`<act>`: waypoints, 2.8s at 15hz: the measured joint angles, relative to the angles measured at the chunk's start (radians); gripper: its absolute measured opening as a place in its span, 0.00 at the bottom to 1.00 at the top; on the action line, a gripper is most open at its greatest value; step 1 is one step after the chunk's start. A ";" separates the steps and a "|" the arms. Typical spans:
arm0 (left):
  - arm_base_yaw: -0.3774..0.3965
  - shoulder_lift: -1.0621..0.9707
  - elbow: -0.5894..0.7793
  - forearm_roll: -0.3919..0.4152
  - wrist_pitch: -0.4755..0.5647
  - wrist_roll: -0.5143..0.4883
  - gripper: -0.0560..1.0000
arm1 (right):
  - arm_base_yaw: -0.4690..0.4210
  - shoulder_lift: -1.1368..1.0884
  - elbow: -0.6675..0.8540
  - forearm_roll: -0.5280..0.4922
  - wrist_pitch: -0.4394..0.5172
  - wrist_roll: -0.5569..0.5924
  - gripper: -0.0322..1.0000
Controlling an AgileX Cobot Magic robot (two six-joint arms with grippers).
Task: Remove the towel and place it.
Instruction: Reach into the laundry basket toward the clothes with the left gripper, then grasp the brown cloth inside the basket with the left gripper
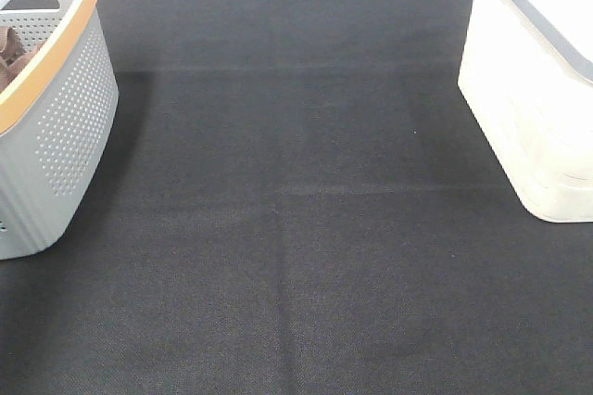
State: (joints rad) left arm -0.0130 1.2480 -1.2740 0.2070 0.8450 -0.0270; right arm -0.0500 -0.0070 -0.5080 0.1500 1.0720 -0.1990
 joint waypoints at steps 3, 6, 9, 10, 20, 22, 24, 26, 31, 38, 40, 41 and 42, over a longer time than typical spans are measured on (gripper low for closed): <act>0.000 0.200 -0.170 0.057 0.103 0.000 0.60 | 0.000 0.000 0.000 0.000 0.000 0.000 0.75; 0.000 0.393 -0.303 0.089 0.165 0.000 0.60 | 0.000 0.000 0.000 0.000 0.000 0.000 0.75; 0.000 0.529 -0.377 0.108 0.176 0.000 0.60 | 0.000 0.000 0.000 0.000 0.000 0.000 0.75; 0.000 0.571 -0.399 0.110 0.175 0.000 0.60 | 0.000 0.000 0.000 0.000 0.000 0.000 0.75; 0.000 0.846 -0.576 0.131 0.175 0.000 0.66 | 0.000 0.000 0.000 0.000 0.000 0.000 0.75; 0.000 0.874 -0.577 0.134 0.167 0.000 0.66 | 0.000 0.000 0.000 0.000 0.000 0.000 0.75; 0.000 0.900 -0.577 0.144 0.154 0.000 0.66 | 0.000 0.000 0.000 0.000 0.000 0.000 0.75; 0.000 0.915 -0.577 0.166 0.132 -0.001 0.64 | 0.000 0.000 0.000 0.000 0.000 0.000 0.75; 0.000 0.928 -0.577 0.169 0.104 -0.004 0.50 | 0.000 0.000 0.000 0.018 0.000 0.000 0.75; 0.001 0.928 -0.582 0.241 0.097 0.000 0.05 | 0.000 0.000 0.000 0.022 0.000 0.000 0.75; 0.001 0.928 -0.582 0.245 0.129 0.000 0.05 | 0.000 0.000 0.000 0.022 0.000 0.000 0.75; 0.001 0.926 -0.582 0.245 0.147 0.000 0.05 | 0.000 0.000 0.000 0.022 0.000 0.000 0.75; 0.001 0.917 -0.582 0.243 0.160 0.000 0.05 | 0.000 0.000 0.000 0.022 0.000 0.000 0.75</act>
State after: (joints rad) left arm -0.0120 2.1650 -1.8560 0.4500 1.0050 -0.0270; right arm -0.0500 -0.0070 -0.5080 0.1720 1.0720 -0.1990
